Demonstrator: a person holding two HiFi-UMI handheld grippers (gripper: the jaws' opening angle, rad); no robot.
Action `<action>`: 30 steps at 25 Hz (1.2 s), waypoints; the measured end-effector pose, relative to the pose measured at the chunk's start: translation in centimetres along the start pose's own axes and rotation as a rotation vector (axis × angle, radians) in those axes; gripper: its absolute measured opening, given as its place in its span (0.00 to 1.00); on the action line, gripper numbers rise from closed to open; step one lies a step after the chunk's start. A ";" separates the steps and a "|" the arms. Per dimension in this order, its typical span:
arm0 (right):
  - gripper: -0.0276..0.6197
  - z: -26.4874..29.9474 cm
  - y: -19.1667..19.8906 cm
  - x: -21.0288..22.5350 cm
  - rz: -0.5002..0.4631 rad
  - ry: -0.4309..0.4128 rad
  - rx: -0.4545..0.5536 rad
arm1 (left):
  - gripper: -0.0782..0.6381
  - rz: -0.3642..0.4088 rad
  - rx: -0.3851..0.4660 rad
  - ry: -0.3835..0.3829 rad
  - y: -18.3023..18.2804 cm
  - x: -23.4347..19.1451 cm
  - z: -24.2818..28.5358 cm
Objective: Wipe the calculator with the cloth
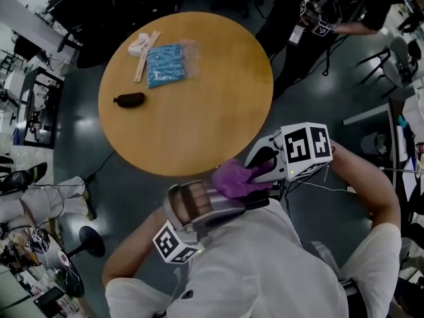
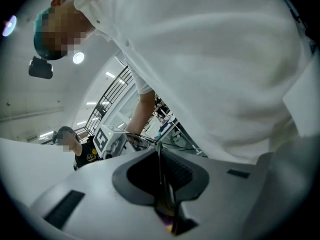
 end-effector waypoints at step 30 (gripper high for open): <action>0.18 7.5 10.8 3.4 0.202 -0.099 -0.135 | 0.17 -0.004 0.027 -0.034 -2.2 0.6 0.0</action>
Point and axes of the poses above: the fingertips, and each gripper's own axes: z forward along the fingers, x to its right, y out of its underside, the point moved 8 cm from there along -z, backward along the fingers
